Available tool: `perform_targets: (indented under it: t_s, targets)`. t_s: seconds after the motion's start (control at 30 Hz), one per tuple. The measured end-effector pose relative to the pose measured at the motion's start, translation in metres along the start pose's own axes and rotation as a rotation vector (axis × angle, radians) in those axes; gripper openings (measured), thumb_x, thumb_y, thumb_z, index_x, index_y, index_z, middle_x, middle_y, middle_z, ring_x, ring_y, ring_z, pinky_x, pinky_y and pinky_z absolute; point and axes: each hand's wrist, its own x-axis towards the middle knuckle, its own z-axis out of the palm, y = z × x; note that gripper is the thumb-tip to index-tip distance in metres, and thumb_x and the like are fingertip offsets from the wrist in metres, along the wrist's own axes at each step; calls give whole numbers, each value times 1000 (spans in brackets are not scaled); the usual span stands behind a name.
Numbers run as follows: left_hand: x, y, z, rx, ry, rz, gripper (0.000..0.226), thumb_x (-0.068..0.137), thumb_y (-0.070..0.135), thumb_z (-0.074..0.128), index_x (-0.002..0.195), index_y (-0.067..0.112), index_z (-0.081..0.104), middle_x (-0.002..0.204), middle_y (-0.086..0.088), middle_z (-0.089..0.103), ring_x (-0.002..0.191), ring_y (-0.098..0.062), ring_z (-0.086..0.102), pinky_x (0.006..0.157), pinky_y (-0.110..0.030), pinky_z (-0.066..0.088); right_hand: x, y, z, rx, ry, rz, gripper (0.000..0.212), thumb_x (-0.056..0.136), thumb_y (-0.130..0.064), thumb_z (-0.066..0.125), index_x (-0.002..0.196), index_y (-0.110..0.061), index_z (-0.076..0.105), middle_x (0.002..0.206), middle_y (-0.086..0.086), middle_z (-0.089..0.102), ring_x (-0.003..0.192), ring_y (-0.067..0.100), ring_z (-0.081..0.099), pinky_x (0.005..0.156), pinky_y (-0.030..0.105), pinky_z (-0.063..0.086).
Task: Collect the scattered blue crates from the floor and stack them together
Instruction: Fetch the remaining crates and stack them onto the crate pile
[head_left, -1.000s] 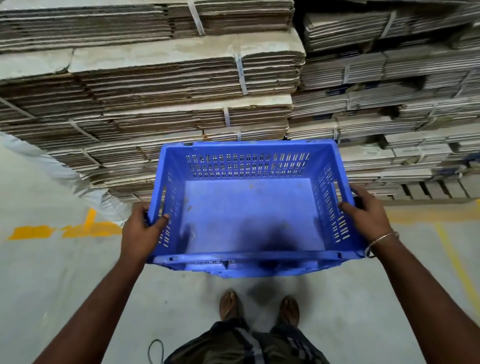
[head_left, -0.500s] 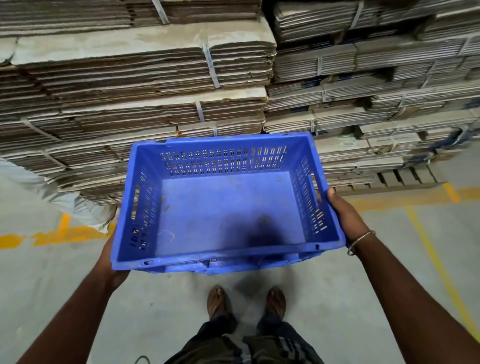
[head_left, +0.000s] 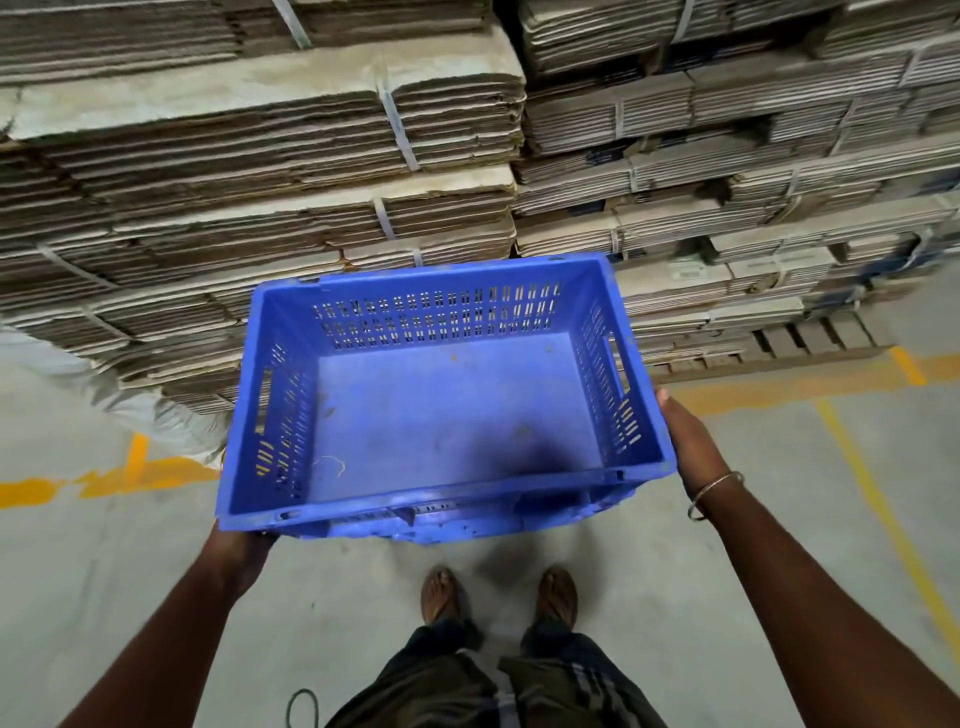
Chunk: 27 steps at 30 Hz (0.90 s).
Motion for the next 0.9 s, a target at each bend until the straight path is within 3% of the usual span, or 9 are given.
perform_targets:
  t_s: [0.1, 0.17, 0.33, 0.43, 0.53, 0.63, 0.73, 0.8, 0.9]
  targets:
    - [-5, -20, 3, -82, 122, -133, 31, 105, 15, 36, 110, 30, 63, 105, 7, 69, 96, -13, 63, 97, -43, 42, -5, 19, -2, 28, 51, 82, 32, 98, -45, 43, 92, -38, 74, 92, -14, 74, 88, 6, 64, 85, 33, 48]
    - [-11, -35, 5, -122, 163, -194, 29, 105, 20, 33, 110, 28, 60, 106, 1, 63, 106, -20, 58, 106, -44, 35, -5, 47, -5, -4, 78, 114, 24, 87, -42, 47, 88, -40, 71, 93, -9, 69, 88, 11, 60, 80, 34, 47]
    - [-29, -71, 11, -144, 193, -259, 28, 102, 19, 41, 127, 23, 54, 126, -6, 61, 125, -25, 53, 105, -42, 38, -7, 152, -20, -259, 78, 318, 40, 83, -16, 70, 122, -12, 62, 96, 10, 69, 88, 26, 64, 73, 32, 44]
    - [-37, -91, 16, -44, 156, -258, 43, 100, 9, 48, 141, 17, 47, 134, -8, 58, 121, -24, 55, 107, -44, 38, -29, 168, -1, -332, 40, 326, 40, 81, -11, 75, 119, -13, 63, 89, 11, 69, 82, 24, 62, 67, 27, 44]
    - [-33, -111, 21, 49, 151, -264, 56, 96, 10, 59, 147, 19, 40, 140, -9, 53, 123, -23, 54, 108, -45, 39, -42, 176, 23, -408, 31, 249, 44, 77, -14, 80, 119, -18, 65, 85, 3, 65, 84, 22, 61, 76, 26, 42]
    - [-26, -137, 28, 296, 112, -182, 74, 91, 15, 69, 154, 23, 30, 153, -3, 41, 132, -23, 49, 109, -42, 39, -50, 195, 44, -419, 87, 179, 51, 75, -19, 82, 123, -17, 66, 94, 1, 68, 87, 21, 65, 84, 32, 50]
    - [-18, -165, 33, 627, 22, 35, 88, 87, 17, 73, 157, 24, 20, 156, 1, 34, 132, -21, 46, 109, -45, 40, -52, 211, 58, -443, 122, 84, 55, 76, -18, 82, 128, -12, 63, 102, 4, 67, 84, 18, 63, 77, 23, 49]
    - [-10, -181, 31, 731, -7, 162, 91, 86, 19, 75, 157, 20, 17, 160, -1, 28, 140, -24, 38, 115, -48, 34, -51, 220, 63, -518, 174, -21, 54, 77, -21, 81, 126, -11, 62, 110, 7, 67, 92, 22, 63, 82, 27, 47]
    - [5, -202, 35, 790, 49, 193, 88, 88, 23, 72, 156, 17, 16, 162, -6, 22, 147, -27, 28, 118, -48, 29, -40, 238, 63, -532, 262, -88, 48, 79, -25, 79, 122, -11, 63, 114, 9, 66, 102, 27, 63, 88, 35, 47]
